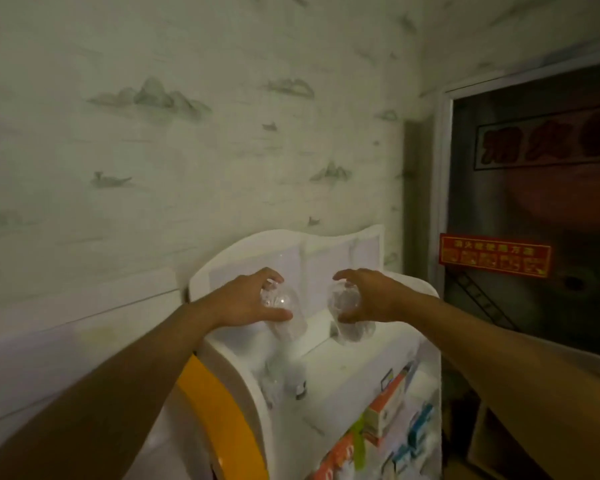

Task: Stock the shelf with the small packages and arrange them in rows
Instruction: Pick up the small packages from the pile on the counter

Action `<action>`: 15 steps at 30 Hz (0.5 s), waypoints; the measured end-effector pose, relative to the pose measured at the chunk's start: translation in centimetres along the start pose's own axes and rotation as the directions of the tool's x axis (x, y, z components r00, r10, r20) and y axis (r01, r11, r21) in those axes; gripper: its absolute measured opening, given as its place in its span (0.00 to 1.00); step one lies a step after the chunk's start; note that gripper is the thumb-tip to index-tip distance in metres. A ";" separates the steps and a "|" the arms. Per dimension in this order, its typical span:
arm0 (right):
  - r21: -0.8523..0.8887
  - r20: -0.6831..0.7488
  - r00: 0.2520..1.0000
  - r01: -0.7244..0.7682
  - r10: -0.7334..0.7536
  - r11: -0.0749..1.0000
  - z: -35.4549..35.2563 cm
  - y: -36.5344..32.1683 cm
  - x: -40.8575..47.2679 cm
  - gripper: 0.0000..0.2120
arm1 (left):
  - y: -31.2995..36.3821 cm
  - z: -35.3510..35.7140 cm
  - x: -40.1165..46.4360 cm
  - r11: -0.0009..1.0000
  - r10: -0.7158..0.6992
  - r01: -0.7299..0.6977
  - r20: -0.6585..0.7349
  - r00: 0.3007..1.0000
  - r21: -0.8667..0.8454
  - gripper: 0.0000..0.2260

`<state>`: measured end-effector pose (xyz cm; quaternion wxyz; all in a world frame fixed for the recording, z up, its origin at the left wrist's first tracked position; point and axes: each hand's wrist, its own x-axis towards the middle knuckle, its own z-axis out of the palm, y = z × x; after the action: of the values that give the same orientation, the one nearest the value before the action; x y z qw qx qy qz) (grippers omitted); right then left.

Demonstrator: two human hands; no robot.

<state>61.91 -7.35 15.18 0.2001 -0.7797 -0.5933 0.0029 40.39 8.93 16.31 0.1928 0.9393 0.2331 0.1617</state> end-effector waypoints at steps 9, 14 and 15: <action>0.041 0.020 0.991 -0.133 0.132 0.990 -0.7 13.5 -2.4 0.35 | 4.0 9.3 8.5 0.966 -0.121 0.084 0.141 0.983 0.243 0.36; 0.105 0.093 0.973 -0.221 0.211 0.970 1.9 18.3 -2.4 0.34 | 2.2 13.5 11.1 0.876 -0.184 0.065 0.207 0.961 0.478 0.37; 0.100 0.101 0.971 -0.227 0.217 0.969 2.4 19.0 -2.2 0.35 | 1.8 14.1 11.8 0.871 -0.195 0.067 0.217 0.956 0.487 0.37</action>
<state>78.27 -12.71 6.48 0.2147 -0.8280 -0.5096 0.0932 56.59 9.30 7.30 -0.0034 0.9525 0.3021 -0.0383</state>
